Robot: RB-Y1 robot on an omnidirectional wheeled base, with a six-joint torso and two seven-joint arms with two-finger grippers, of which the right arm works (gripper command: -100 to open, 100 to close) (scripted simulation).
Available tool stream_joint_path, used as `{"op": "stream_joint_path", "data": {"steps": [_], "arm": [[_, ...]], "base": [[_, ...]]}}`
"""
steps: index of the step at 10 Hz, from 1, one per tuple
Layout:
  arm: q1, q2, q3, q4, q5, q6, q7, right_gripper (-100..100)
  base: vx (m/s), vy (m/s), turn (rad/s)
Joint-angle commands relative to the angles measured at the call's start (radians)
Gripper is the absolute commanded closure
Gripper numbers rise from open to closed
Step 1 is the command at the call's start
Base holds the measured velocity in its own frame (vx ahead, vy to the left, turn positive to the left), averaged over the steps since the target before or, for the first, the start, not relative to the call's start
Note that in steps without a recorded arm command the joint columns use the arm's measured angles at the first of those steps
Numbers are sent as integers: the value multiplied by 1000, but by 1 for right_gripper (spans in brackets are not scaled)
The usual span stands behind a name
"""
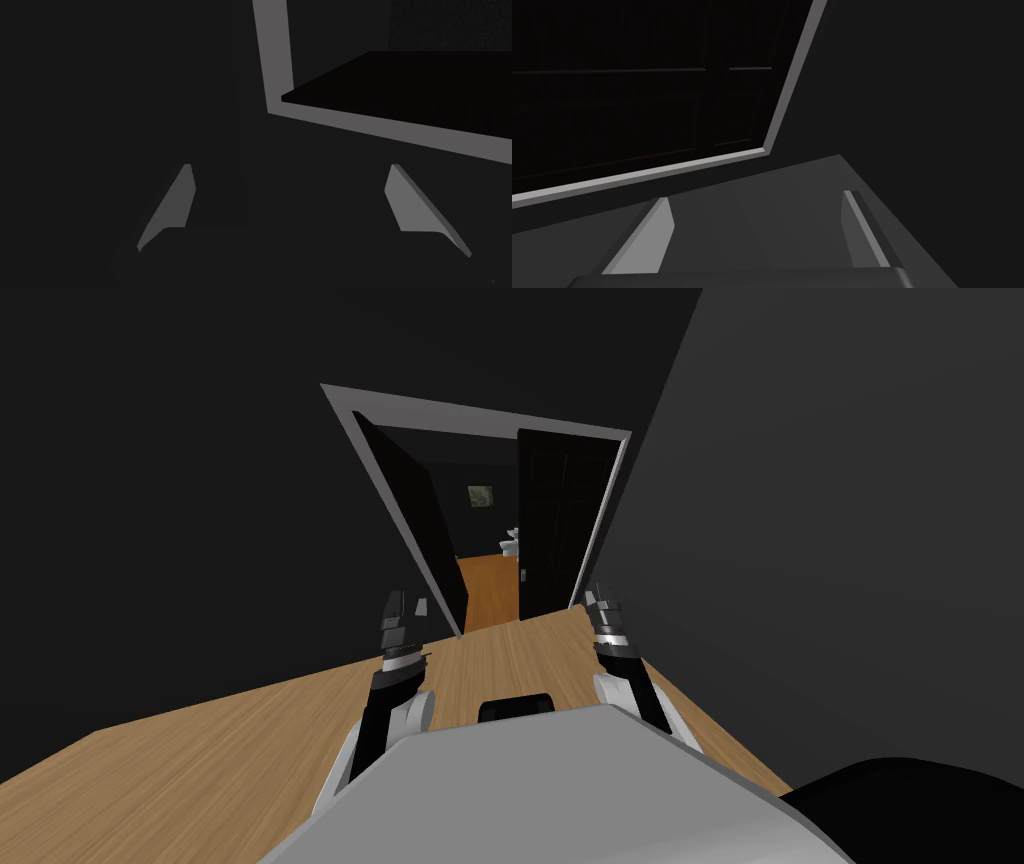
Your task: Push the door open
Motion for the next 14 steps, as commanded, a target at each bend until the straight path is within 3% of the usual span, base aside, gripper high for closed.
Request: {"op": "stream_joint_path", "data": {"steps": [1, 3, 9, 10, 14], "arm": [[-12, -5, 0, 28, -3, -7, -1, -100], [-26, -10, 1, 61, -6, -15, -1, -100], [-97, -32, 4, 221, -22, -56, -4, -100], [-97, -32, 4, 227, -22, -56, -4, -100], [-152, -45, 6, 354, -35, -88, -7, -100]], "base": [[59, -7, 24], [90, -9, 30], [103, -16, 37], [60, -11, 18], [81, -15, 44]]}}
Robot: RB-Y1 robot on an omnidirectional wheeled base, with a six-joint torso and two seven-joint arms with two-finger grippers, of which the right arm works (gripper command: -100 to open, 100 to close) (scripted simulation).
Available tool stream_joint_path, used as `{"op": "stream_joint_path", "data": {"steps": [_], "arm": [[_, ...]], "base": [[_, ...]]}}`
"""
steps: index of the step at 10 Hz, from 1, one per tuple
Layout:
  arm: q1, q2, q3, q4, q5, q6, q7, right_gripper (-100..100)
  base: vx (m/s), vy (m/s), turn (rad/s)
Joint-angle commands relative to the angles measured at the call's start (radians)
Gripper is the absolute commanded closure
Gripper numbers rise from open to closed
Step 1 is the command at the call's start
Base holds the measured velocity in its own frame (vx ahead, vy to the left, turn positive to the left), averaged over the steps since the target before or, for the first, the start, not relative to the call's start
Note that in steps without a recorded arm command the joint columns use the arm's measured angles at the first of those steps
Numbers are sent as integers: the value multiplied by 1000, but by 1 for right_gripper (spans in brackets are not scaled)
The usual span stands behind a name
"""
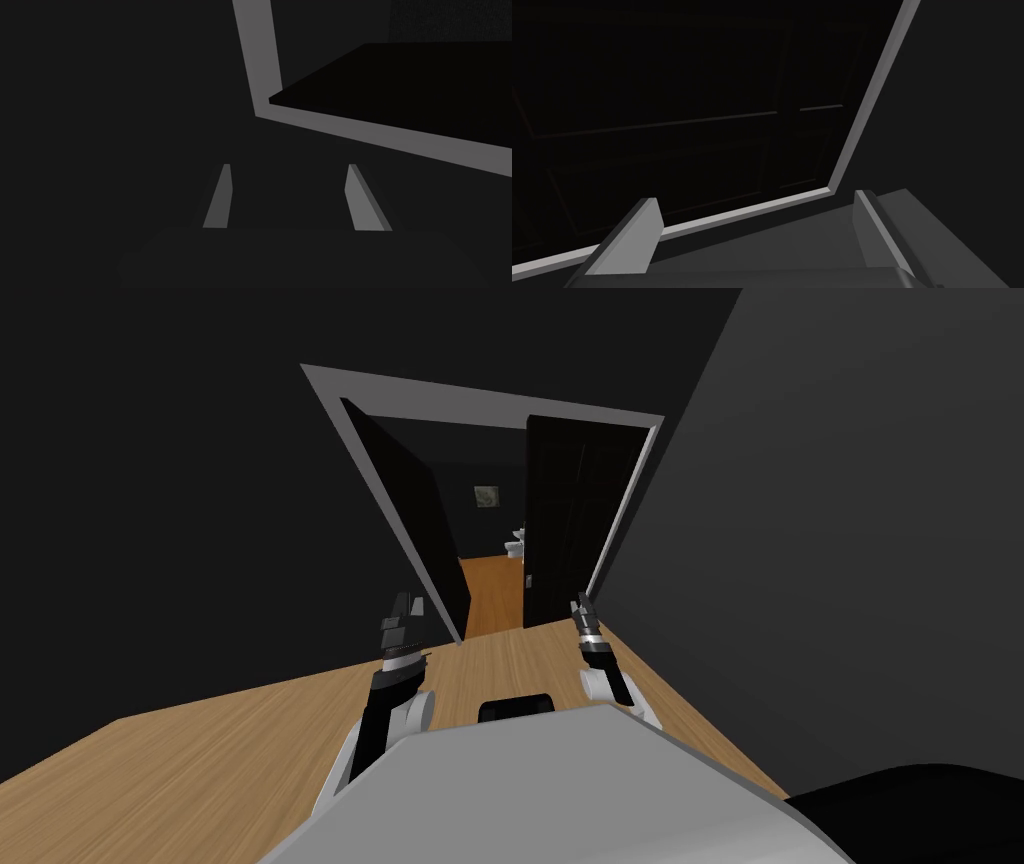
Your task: Push the door open
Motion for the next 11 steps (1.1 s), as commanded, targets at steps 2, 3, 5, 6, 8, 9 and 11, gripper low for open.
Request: {"op": "stream_joint_path", "data": {"steps": [2, 3, 5, 6, 8, 9, 11], "arm": [[-26, -8, -1, 62, -7, -15, -2, -100], [-42, -11, 0, 99, -10, -25, -3, -100], [-75, -18, 1, 171, -18, -43, -4, -100], [-75, -18, 1, 176, -18, -43, -4, -100], [-109, -24, 2, 242, -26, -63, -6, -100], [-109, -24, 2, 256, -26, -63, -6, -100], [-143, -30, 4, 329, -34, -83, -7, -100]], "base": [[78, -22, 31], [59, -10, 27], [89, -23, 57], [63, -17, 24], [62, -28, 45], [53, -17, 24], [67, -2, 48]]}}
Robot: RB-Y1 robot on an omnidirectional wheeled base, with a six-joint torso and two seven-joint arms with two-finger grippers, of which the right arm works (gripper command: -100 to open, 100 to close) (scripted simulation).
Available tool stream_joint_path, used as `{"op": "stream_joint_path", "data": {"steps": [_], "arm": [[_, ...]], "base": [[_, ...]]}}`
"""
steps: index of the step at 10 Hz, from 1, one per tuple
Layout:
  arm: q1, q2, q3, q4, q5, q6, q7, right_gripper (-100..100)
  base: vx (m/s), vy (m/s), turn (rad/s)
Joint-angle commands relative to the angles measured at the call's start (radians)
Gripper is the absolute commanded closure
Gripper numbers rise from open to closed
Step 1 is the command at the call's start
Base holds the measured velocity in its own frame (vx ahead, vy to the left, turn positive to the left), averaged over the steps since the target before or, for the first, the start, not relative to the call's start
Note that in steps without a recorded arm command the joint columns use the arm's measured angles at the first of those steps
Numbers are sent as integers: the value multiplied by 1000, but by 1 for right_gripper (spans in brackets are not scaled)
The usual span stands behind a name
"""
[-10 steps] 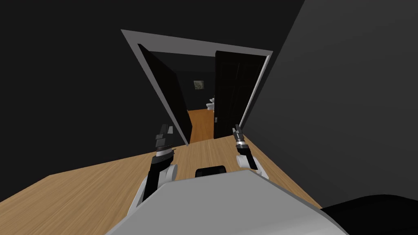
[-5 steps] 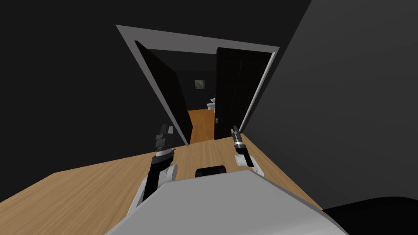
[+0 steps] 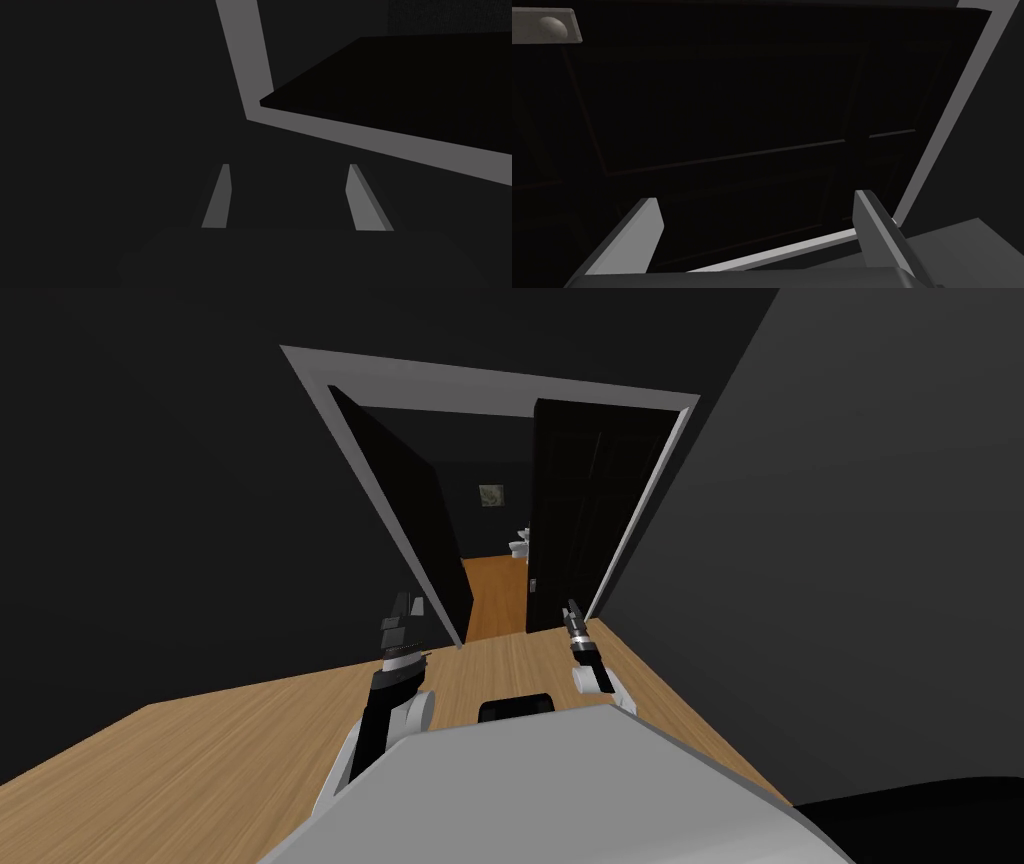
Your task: Push the door open
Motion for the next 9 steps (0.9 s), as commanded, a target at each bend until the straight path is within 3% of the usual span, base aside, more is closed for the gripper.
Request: {"op": "stream_joint_path", "data": {"steps": [1, 2, 3, 5, 6, 9], "arm": [[-10, -3, 0, 30, -3, -7, -1, -100], [-28, -6, 1, 63, -7, -18, -2, -100], [-28, -6, 1, 72, -7, -18, -2, -100], [-64, -11, 2, 141, -15, -38, -3, -100], [-64, -11, 2, 156, -15, -38, -3, -100], [-99, -16, 3, 232, -23, -59, -5, -100]], "base": [[58, -20, 20], [61, -24, 29], [48, -17, 21], [62, -29, 54], [61, -25, 23], [49, -14, 28]]}}
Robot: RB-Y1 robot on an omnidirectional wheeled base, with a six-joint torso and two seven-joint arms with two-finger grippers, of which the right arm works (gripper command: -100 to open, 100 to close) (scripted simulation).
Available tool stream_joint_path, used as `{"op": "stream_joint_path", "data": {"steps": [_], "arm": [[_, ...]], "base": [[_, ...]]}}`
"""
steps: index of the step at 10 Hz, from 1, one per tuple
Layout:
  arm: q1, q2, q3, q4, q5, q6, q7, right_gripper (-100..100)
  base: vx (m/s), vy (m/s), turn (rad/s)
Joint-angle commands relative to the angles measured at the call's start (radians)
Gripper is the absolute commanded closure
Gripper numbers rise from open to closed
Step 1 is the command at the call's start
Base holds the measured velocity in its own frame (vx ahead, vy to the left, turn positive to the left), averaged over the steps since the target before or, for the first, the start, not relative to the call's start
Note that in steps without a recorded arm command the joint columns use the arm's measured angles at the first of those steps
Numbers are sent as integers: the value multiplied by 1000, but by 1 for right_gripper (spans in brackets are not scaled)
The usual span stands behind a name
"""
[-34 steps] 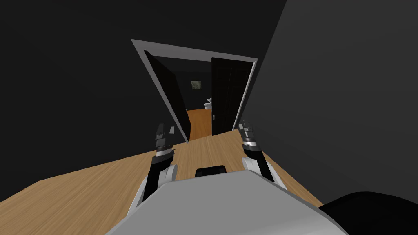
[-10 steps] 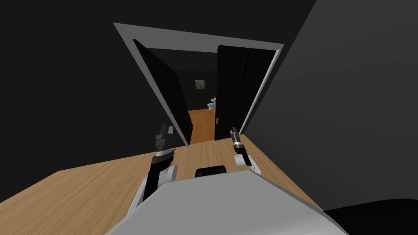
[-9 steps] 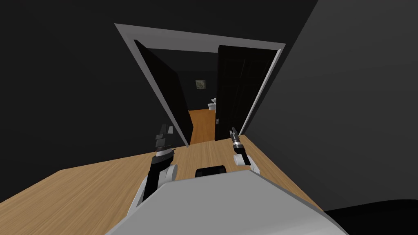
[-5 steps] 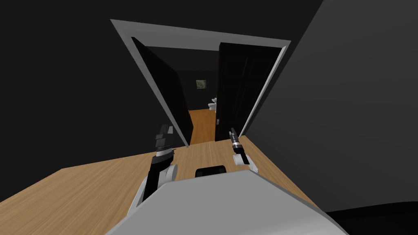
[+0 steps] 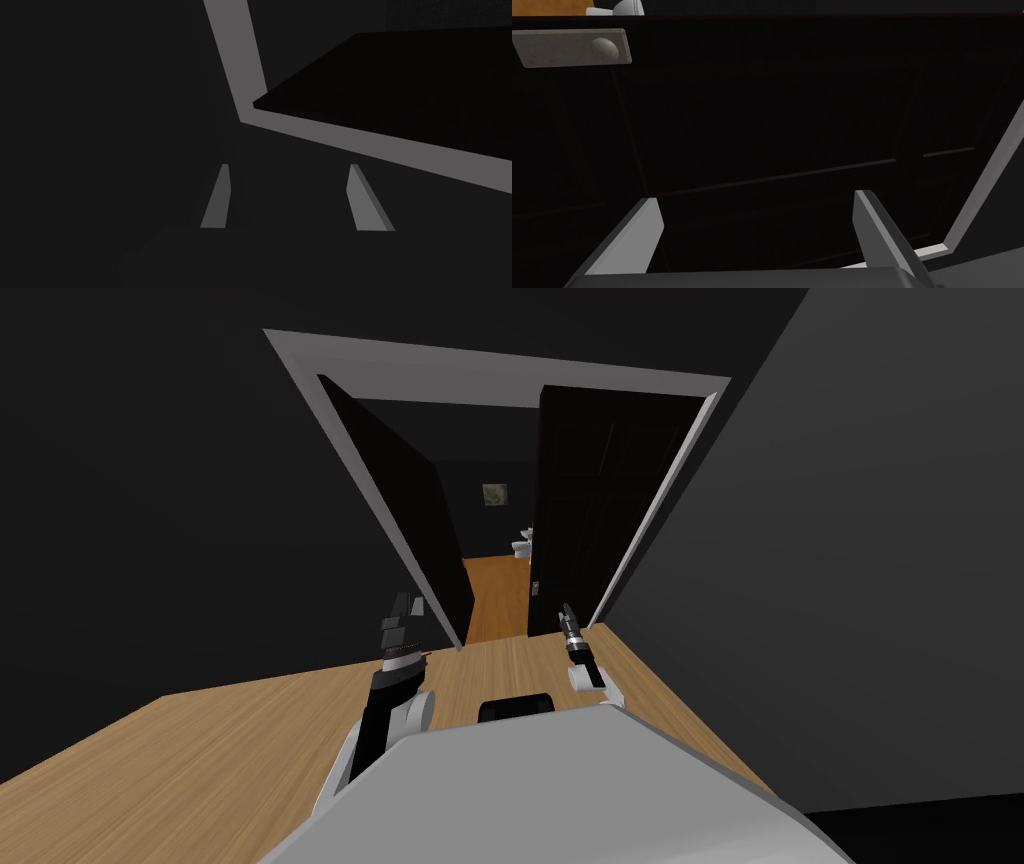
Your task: Push the door open
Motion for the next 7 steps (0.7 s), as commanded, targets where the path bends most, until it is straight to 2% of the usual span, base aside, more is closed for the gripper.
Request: {"op": "stream_joint_path", "data": {"steps": [1, 2, 3, 6, 7], "arm": [[-6, -4, 0, 28, -3, -10, -3, -100], [-24, -6, 1, 68, -7, -20, -4, -100], [-24, -6, 1, 70, -7, -20, -4, -100], [-76, -12, 3, 177, -19, -51, -6, -100], [-76, -12, 3, 193, -19, -51, -6, -100]], "base": [[42, -13, 24], [43, -17, 36], [40, -22, 22], [77, -29, 54], [70, -18, 23]]}}
